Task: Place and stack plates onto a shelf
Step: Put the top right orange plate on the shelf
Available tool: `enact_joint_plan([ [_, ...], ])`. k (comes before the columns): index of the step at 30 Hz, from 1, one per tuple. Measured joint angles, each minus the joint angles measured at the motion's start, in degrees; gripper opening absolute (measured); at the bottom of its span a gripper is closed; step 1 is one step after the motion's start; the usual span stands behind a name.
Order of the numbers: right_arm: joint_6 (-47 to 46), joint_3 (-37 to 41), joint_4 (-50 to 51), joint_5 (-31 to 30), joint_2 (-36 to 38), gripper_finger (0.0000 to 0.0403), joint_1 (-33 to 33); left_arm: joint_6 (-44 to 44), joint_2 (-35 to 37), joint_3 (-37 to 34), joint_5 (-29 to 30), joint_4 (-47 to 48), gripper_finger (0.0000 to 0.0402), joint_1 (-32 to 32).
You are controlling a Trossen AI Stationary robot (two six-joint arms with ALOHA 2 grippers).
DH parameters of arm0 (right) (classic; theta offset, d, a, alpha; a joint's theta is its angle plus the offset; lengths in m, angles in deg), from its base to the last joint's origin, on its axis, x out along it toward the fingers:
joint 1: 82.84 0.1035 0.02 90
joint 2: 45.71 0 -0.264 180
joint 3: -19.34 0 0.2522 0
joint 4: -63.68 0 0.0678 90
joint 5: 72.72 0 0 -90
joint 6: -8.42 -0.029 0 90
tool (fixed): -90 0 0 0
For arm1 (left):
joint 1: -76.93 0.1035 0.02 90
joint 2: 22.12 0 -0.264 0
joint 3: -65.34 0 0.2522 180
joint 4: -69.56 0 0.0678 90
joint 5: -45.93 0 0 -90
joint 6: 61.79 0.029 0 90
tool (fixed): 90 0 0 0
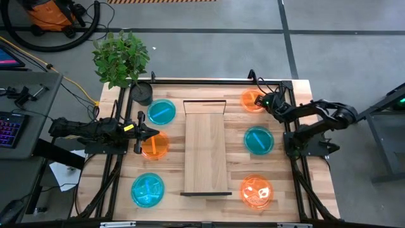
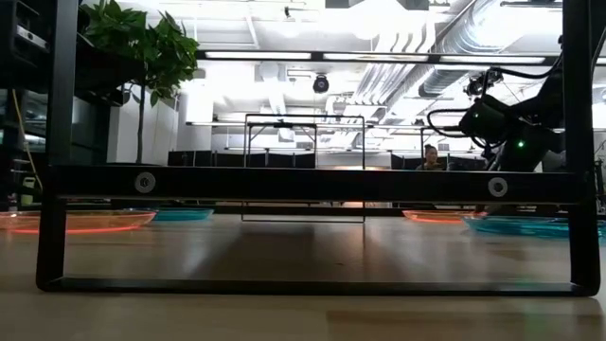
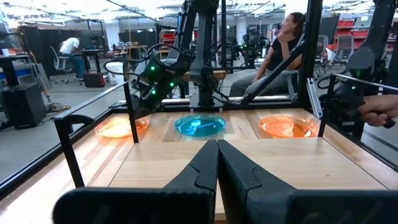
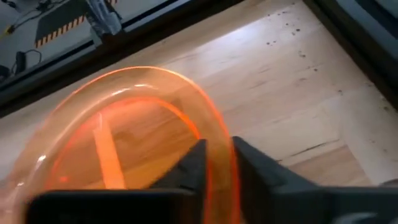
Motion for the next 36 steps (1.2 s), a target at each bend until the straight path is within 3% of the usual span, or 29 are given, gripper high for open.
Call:
enact_joint_plan([
  [6,5.1,0.1,1.6,7.4,6.4,0.0005,-0.3,0.0,0.0,0.0,0.0,0.0,0.0000,0.0],
  [13,9.4,0.1,8.1,10.0,20.4,0.0000,-0.3,0.0,0.0,0.0,0.0,0.0,0.0000,0.0],
  [20,13.1,-0.6,24.7,12.4,38.4,0.0000,-0.3,0.0,0.0,0.0,0.0,0.0,0.0000,0.0],
  [25,19.3,-8.1,44.6,13.2,49.0,0.0000,1.1,0.0,0.0,0.0,0.0,0.0,0.0000,0.0],
  [31,21.5,-18.6,64.1,17.3,53.7,0.0000,8.2,0.0,0.0,0.0,0.0,0.0,0.0000,0.0],
  [36,15.3,-18.4,64.7,20.9,53.4,0.0000,19.0,0.0,0.0,0.0,0.0,0.0,0.0000,0.0],
])
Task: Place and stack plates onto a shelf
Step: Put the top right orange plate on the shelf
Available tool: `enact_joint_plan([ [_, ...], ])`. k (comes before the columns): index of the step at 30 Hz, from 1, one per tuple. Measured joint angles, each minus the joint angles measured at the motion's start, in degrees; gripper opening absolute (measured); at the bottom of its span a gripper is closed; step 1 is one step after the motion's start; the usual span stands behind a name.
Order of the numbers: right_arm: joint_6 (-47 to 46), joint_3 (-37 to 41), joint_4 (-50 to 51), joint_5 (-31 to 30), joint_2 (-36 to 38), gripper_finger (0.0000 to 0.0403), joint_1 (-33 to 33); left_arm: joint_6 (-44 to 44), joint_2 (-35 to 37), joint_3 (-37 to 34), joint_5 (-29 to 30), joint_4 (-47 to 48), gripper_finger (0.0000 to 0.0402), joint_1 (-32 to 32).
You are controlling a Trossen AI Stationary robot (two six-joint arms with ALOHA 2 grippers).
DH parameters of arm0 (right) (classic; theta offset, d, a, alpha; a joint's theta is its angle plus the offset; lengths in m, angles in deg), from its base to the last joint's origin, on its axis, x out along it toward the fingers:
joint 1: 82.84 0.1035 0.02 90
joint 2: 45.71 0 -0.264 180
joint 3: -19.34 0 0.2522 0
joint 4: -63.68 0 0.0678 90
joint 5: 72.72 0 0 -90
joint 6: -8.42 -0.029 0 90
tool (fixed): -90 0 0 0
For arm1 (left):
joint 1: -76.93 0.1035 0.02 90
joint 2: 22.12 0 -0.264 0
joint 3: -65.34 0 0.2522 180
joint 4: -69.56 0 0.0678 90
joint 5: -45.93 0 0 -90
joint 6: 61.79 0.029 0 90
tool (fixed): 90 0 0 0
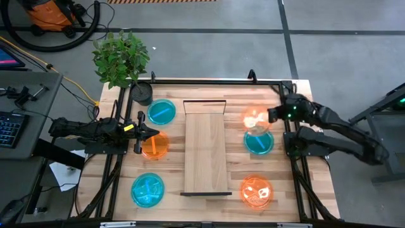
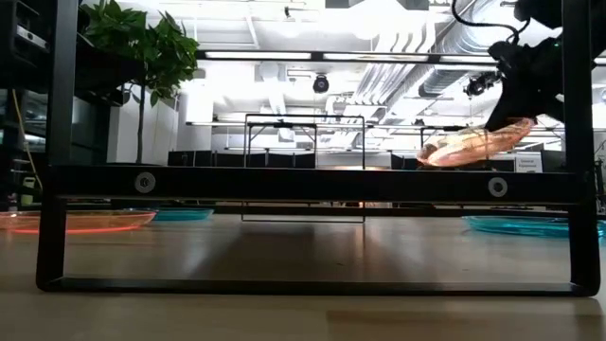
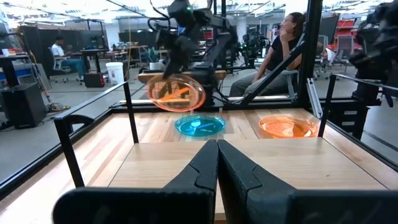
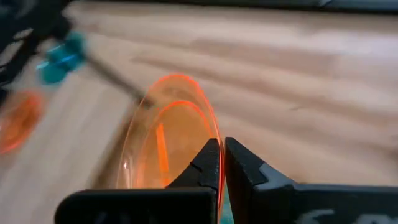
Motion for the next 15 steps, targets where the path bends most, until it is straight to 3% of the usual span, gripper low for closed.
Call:
enact_joint_plan([
  [7,-6.7,6.2,-27.1,-5.8,-6.3,0.0000,18.5,0.0,0.0,0.0,0.0,0.0,0.0000,0.0],
  [15,-10.3,6.5,-49.8,-20.5,-25.3,0.0000,32.3,0.0,0.0,0.0,0.0,0.0,0.0000,0.0],
])
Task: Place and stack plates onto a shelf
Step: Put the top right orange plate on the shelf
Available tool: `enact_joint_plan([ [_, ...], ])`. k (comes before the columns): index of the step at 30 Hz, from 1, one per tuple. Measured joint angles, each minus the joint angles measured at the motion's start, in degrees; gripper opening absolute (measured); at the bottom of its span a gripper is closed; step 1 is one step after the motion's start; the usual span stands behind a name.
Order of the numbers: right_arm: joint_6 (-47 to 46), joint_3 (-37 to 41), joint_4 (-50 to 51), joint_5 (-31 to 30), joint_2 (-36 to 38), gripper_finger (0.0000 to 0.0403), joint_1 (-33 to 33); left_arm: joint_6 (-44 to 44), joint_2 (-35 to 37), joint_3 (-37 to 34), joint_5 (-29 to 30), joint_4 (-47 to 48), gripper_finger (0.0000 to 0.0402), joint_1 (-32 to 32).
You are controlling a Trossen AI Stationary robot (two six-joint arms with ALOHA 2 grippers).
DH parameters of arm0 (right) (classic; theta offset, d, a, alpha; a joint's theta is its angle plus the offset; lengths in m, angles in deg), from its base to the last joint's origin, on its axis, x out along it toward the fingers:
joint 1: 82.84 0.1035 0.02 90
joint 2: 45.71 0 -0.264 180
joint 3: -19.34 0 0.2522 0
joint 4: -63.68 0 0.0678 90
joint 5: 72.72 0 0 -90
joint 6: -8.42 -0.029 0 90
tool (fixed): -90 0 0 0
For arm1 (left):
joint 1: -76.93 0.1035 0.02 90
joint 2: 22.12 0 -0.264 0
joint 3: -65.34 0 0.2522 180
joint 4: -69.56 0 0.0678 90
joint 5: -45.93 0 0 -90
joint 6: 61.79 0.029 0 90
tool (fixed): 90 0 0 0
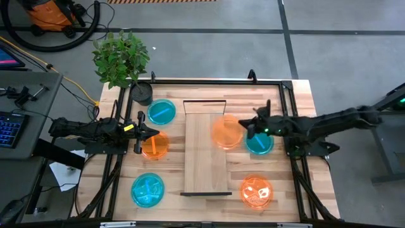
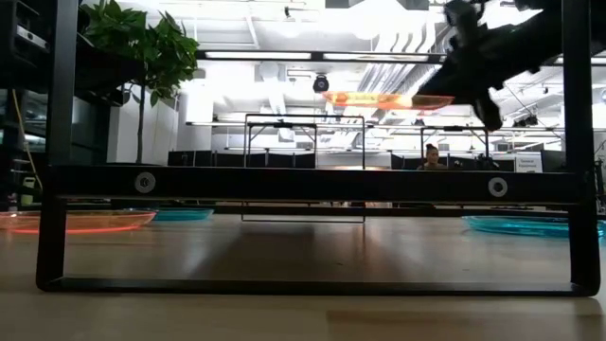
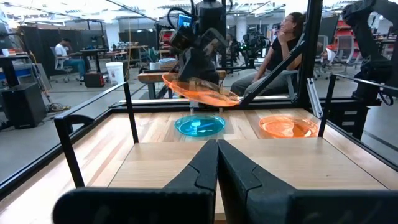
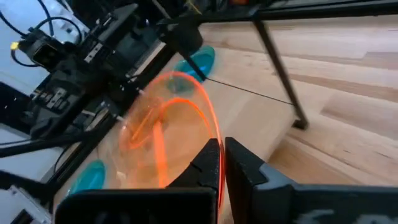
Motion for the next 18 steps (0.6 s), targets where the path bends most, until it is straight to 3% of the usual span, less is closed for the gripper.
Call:
enact_joint_plan([
  [9,-5.8,0.0,-22.9,-11.1,-22.3,0.0000,0.8,0.0,0.0,0.0,0.0,0.0,0.0000,0.0],
  [15,-7.5,-0.3,-41.1,-11.5,-35.8,0.0000,-0.5,0.0,0.0,0.0,0.0,0.0,0.0000,0.0],
  [18,-9.6,-2.7,-42.7,-11.5,-41.1,0.0000,-1.0,0.0,0.0,0.0,0.0,0.0,0.0000,0.0],
])
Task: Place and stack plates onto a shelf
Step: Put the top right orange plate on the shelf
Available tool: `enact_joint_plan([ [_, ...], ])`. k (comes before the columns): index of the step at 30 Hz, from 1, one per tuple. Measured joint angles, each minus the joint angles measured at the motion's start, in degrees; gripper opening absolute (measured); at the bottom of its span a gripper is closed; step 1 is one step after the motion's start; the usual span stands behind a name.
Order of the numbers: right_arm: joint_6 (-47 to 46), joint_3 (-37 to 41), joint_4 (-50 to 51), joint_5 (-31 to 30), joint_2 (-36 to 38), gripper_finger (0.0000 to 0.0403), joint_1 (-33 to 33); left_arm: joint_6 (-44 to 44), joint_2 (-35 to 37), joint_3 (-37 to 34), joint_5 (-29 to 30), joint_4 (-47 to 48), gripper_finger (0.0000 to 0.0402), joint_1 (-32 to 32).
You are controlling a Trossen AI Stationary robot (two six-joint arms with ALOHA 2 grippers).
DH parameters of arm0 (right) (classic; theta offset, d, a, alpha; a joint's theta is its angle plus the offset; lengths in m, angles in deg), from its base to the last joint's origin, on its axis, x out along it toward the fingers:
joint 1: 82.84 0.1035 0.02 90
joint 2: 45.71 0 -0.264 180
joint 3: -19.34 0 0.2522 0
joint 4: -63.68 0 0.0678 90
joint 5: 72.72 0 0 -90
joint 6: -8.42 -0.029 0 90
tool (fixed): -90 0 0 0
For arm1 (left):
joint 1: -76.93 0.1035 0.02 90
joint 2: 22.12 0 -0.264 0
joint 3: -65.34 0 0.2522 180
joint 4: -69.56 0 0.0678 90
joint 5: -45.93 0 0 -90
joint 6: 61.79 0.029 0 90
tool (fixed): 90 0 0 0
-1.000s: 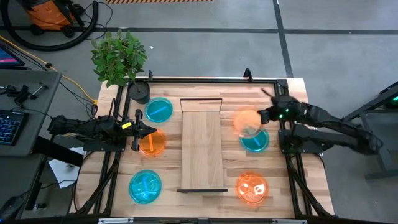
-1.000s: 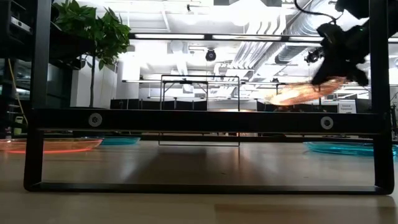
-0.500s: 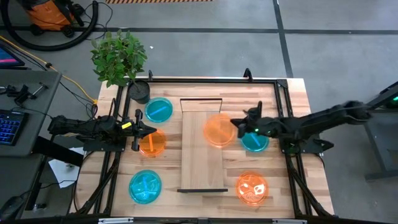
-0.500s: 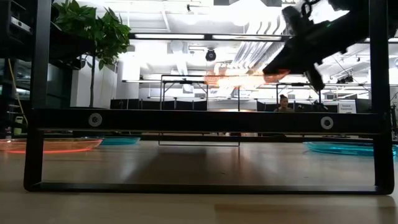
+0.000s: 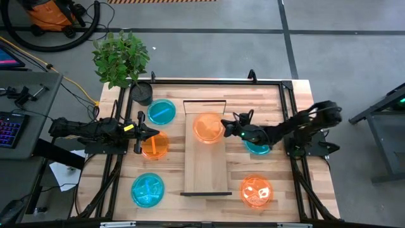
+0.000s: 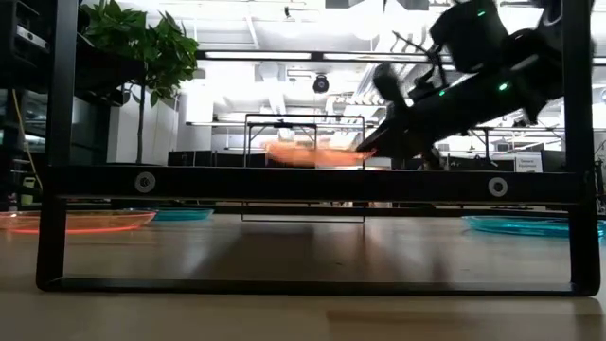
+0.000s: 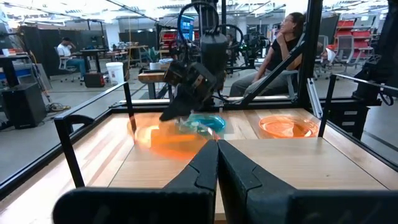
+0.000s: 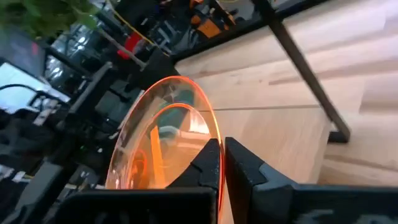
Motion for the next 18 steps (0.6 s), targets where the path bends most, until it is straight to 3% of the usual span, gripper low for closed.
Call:
enact_joint_plan([
  [7,0.2,-7.0,0.0,0.2,-8.0,0.0000,-1.3,0.0,0.0,0.0,0.0,0.0,0.0000,0.0],
  [18,2.7,-7.8,3.9,3.5,-8.4,0.0000,-2.6,0.0,0.0,0.0,0.0,0.0,0.0000,0.0],
])
